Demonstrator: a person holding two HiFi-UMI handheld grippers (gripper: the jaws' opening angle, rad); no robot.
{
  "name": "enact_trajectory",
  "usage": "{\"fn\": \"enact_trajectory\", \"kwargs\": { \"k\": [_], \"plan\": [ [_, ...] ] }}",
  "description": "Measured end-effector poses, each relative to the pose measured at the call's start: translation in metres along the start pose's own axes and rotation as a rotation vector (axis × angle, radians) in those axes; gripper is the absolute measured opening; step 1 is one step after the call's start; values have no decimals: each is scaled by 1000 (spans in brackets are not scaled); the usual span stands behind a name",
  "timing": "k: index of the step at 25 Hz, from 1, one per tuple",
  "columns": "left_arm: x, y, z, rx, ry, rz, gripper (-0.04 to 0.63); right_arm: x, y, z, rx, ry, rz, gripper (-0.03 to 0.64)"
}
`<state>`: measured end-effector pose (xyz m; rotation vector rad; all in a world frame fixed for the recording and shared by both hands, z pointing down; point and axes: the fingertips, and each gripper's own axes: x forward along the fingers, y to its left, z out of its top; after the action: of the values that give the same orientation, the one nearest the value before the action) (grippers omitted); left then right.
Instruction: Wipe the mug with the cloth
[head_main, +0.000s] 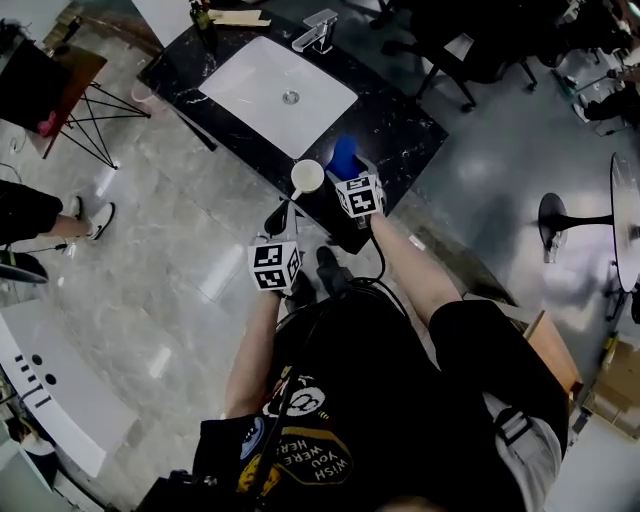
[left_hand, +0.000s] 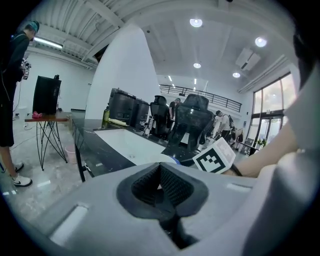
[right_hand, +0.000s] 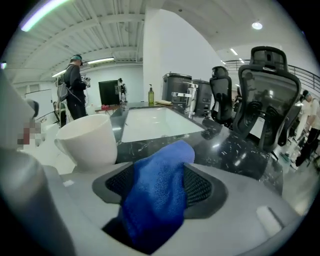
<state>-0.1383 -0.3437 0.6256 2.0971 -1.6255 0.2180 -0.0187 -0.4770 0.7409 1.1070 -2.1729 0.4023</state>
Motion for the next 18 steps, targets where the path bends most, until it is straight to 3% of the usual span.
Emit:
{"fn": "enact_trajectory", "kwargs": {
  "k": [3,4,7,12,15,18],
  "plan": [
    [11,2,-2,-35,10,-14,3,-3,15,1,-116,-13,44,153],
    [15,2,-3,-53,8,-19,3,-3,18,0,-139,-13,55,127],
    [26,4,-2,-93,-1,-34,3,-6,22,1,-80,-43,138,118],
    [47,10,9,-163,-21,-68,3,-34,32,30,264,-179,428,118],
    [59,9,12,-176,-17,-93,3,-35,35,40,304,-188,506,118],
    [69,1,5,-175,16,-131,3,-37,41,37,262,-172,529,120]
  ]
}}
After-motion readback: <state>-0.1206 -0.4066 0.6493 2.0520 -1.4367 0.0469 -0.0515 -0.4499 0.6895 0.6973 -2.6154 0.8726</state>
